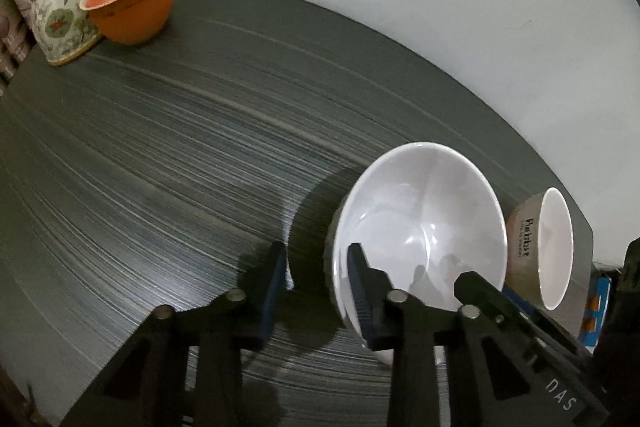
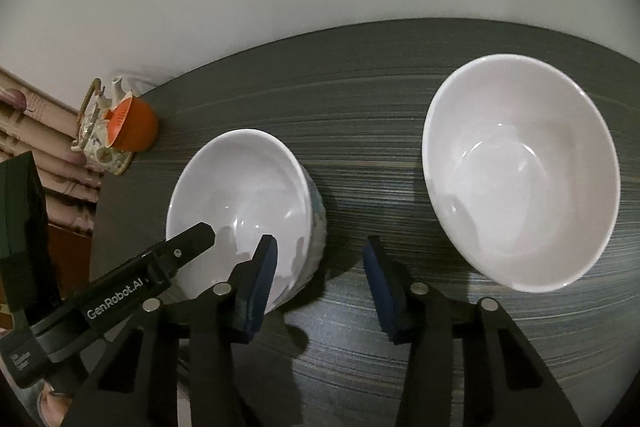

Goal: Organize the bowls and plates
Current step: 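Grip a small white bowl rim with the left tool while the right tool grips it too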

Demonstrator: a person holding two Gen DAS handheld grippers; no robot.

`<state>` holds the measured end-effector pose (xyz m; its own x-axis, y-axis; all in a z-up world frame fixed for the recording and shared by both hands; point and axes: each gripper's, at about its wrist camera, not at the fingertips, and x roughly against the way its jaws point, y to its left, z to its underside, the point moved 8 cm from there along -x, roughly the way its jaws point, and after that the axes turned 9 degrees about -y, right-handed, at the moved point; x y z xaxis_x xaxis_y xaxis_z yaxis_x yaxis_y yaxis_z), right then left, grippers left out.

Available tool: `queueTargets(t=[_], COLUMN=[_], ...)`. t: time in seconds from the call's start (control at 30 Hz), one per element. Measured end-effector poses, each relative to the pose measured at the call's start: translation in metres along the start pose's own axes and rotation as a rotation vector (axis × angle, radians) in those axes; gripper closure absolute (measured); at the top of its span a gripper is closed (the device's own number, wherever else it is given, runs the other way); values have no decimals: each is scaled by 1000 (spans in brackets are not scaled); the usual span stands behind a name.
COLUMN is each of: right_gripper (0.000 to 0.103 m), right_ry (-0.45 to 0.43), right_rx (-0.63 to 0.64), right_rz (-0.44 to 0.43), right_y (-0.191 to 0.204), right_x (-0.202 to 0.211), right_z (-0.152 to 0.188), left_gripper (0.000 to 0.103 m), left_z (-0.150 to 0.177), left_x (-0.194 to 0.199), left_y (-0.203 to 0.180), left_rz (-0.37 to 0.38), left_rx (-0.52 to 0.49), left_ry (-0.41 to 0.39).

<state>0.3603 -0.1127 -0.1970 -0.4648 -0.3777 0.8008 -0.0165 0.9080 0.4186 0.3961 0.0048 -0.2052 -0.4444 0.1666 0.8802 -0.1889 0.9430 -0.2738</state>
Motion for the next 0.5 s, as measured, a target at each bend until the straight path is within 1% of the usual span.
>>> queueTargets(t=[0.03, 0.1, 0.17, 0.23, 0.27, 0.33, 0.5], right_gripper=[62, 66, 71, 77, 83, 84, 84], right_ry=[2, 11, 13, 13, 13, 9, 5], right_rx=[-2, -9, -9, -12, -12, -5, -5], right_rz=[0, -5, -15, -29, -40, -32, -26], right_y=[1, 0, 3, 4, 7, 10, 9], right_x=[-2, -5, -8, -8, -8, -7, -2], right_z=[0, 2, 3, 3, 3, 3, 6], left_gripper=[80, 83, 91, 91, 91, 91, 91], left_z=[0, 0, 0, 2, 3, 7, 11], left_x=[0, 0, 0, 0, 1, 0, 14], left_y=[-1, -2, -2, -5, -6, -14, -21], left_rz=[9, 13, 25, 21, 18, 16, 18], left_rx=[1, -1, -3, -4, -7, -11, -22], left_ry=[0, -3, -4, -1, -1, 0, -12])
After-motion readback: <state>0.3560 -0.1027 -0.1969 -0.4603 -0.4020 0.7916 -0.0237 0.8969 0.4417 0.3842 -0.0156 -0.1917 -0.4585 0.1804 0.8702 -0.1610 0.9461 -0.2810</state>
